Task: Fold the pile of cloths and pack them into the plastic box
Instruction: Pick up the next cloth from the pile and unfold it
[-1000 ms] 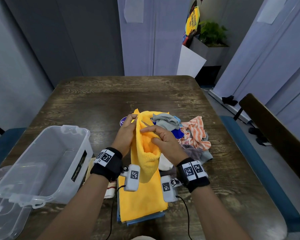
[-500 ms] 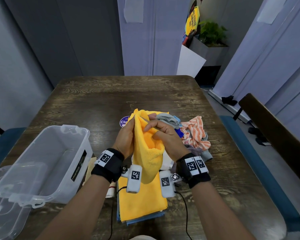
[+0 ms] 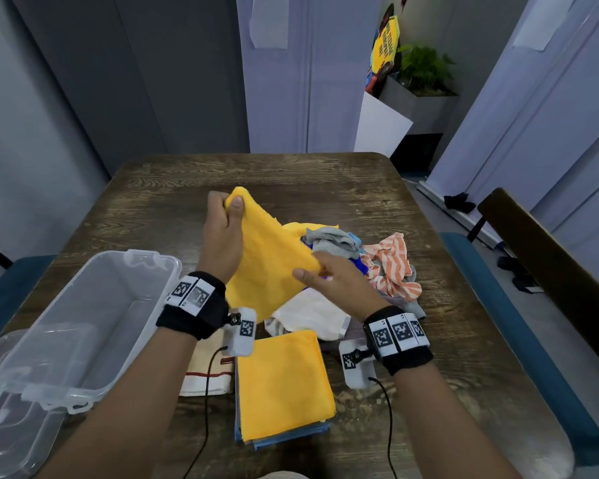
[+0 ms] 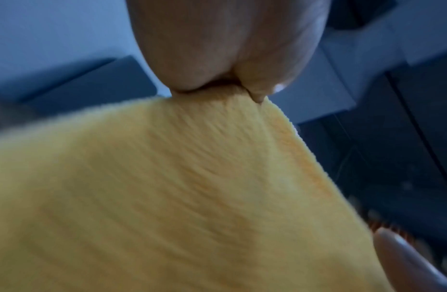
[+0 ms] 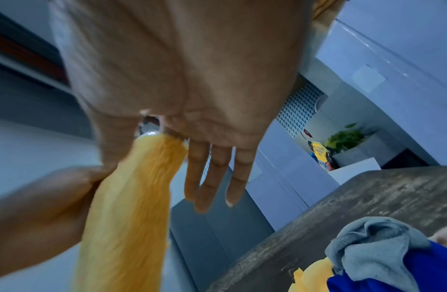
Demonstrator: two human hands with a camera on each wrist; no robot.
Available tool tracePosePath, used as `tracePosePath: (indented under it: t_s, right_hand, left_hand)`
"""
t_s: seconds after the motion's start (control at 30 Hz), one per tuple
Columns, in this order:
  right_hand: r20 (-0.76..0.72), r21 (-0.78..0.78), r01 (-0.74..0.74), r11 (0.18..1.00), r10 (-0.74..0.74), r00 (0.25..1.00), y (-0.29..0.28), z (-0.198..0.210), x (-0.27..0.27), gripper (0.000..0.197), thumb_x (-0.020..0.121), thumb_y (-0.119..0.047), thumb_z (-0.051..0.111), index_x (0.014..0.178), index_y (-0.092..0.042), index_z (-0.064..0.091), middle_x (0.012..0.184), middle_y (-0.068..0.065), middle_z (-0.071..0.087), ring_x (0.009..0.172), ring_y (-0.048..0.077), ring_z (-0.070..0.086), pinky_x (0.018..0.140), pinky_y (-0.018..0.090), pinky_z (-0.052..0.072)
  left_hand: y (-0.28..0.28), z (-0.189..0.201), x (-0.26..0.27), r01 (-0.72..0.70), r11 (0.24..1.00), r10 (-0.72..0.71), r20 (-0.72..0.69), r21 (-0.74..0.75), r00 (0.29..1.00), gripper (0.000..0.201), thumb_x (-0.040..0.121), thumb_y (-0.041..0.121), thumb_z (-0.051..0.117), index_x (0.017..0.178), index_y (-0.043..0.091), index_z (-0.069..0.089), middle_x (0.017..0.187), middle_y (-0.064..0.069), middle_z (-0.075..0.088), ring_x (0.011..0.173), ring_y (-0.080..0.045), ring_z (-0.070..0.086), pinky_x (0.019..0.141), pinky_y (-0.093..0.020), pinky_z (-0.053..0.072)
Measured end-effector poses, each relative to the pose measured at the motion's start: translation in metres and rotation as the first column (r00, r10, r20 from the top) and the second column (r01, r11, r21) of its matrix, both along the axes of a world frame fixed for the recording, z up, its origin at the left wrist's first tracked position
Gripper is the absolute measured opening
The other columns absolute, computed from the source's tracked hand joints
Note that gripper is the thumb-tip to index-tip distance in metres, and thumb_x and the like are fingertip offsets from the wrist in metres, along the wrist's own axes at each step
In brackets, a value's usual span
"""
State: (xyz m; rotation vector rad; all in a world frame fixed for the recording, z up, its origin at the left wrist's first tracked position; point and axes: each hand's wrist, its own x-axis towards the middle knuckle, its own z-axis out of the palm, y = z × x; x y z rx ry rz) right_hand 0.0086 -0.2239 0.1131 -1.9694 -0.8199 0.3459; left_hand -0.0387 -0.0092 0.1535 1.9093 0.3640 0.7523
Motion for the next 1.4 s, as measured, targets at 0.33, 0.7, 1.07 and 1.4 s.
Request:
tracePosePath:
  t_s: [0.33,0.7,1.07,1.4]
  right_hand:
    - [0.010,0.414,0.179,0.892,-0.202,0.979,-0.003,0.029,0.023,0.019,0.096,-0.006,0.065,0.102,-0.016,0.050,0.082,0.004,0.060,0.072,0.010,0.056,0.063,0.026,0.046]
    - [-0.487,0.475,0.383,0.792,-0.125,0.864,0.035,0.008,-0.006,0.052,0.096,-0.043,0.064,0.116,0.005,0.058,0.110,0.026,0.067,0.099,0.032,0.064,0.093,0.058,0.050]
    - [-0.386,0.446,0.504,0.740,-0.349,0.854,0.030,0.002,0.002,0.030,0.104,-0.035,0.052,0.105,-0.007,0.063,0.093,0.008,0.064,0.087,0.019,0.060,0.087,0.048,0.053]
    - [-0.323,0.312,0.242,0.919,-0.136,0.936,0.038,0.008,0.000,0.038,0.103,-0.044,0.051,0.103,-0.008,0.064,0.090,0.007,0.068,0.083,0.022,0.065,0.075,0.042,0.053]
  left_hand:
    - [-0.008,-0.011,-0.015,-0.161,0.983,0.160,0.017,0.087,0.987,0.022,0.108,0.035,0.037,0.103,0.014,0.035,0.076,0.007,0.044,0.064,-0.005,0.045,0.057,-0.024,0.036]
    - [-0.025,-0.004,-0.013,-0.293,0.955,0.291,-0.034,-0.051,0.956,0.024,0.108,0.039,0.030,0.107,0.015,0.031,0.073,-0.001,0.044,0.059,-0.013,0.043,0.047,-0.011,0.035]
    - [-0.029,-0.017,-0.024,-0.241,0.959,0.266,-0.175,0.149,0.948,0.024,0.108,0.038,0.036,0.106,0.014,0.036,0.074,0.010,0.041,0.059,-0.001,0.038,0.046,-0.017,0.028]
    - [-0.032,-0.041,-0.007,0.183,0.969,-0.175,-0.064,0.165,0.983,0.037,0.103,0.039,0.049,0.139,0.032,0.046,0.136,0.014,0.055,0.129,-0.006,0.048,0.109,-0.038,0.038]
